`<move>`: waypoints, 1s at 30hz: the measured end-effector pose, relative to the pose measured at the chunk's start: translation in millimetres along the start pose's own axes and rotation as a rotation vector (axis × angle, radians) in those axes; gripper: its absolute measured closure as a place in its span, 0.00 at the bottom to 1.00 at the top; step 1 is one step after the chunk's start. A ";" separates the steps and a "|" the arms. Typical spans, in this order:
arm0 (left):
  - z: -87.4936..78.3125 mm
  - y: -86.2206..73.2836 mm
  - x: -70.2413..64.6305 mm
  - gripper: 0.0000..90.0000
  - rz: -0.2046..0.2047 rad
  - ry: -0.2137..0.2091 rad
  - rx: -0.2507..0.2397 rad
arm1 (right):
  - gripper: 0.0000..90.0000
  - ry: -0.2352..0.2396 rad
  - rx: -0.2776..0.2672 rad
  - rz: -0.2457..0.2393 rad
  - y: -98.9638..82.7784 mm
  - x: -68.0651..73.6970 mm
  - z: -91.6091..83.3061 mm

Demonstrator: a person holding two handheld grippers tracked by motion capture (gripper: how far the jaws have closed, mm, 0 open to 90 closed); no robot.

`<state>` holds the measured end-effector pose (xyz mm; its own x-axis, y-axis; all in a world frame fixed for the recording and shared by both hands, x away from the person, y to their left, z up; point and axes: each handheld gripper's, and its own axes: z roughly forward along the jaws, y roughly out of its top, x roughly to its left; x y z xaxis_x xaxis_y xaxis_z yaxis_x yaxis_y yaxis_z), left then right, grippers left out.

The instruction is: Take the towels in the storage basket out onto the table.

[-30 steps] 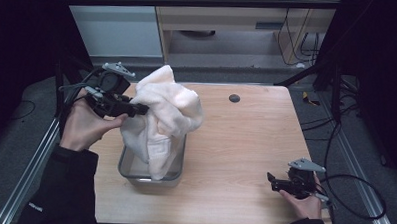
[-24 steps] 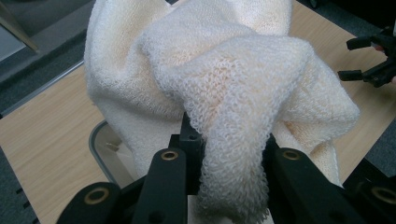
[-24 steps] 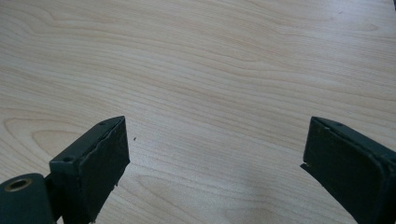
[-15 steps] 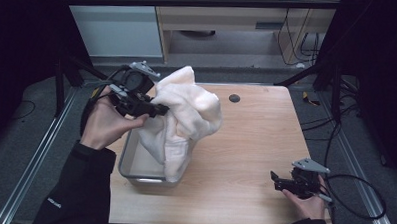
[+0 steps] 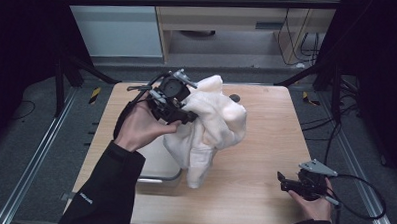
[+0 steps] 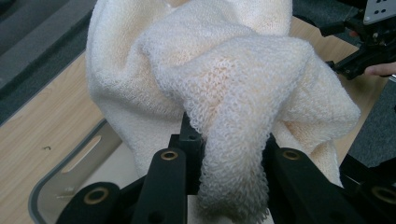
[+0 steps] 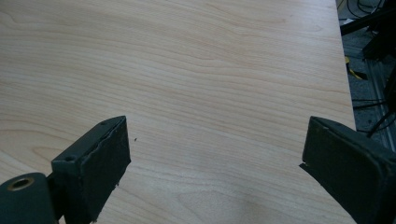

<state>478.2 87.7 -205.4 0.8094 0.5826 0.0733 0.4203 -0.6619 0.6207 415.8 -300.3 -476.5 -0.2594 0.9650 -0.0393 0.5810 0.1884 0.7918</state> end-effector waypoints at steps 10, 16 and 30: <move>42.0 13.6 -11.6 0.81 0.033 -0.036 0.027 | 0.08 -0.001 -0.007 0.000 -2.1 -2.4 -1.0; 69.5 16.8 -16.8 0.81 0.045 -0.059 0.048 | 0.09 -0.002 -0.006 0.003 -3.6 -3.9 -0.8; 125.0 10.3 -25.5 0.81 0.049 -0.106 0.099 | 0.09 0.002 0.004 -0.002 -4.8 -3.6 0.8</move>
<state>513.2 7.1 -298.4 0.8666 0.4988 0.0152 0.4135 -0.7346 0.5379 414.6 -304.5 -480.6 -0.2623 0.9642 -0.0392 0.5840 0.1910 0.7889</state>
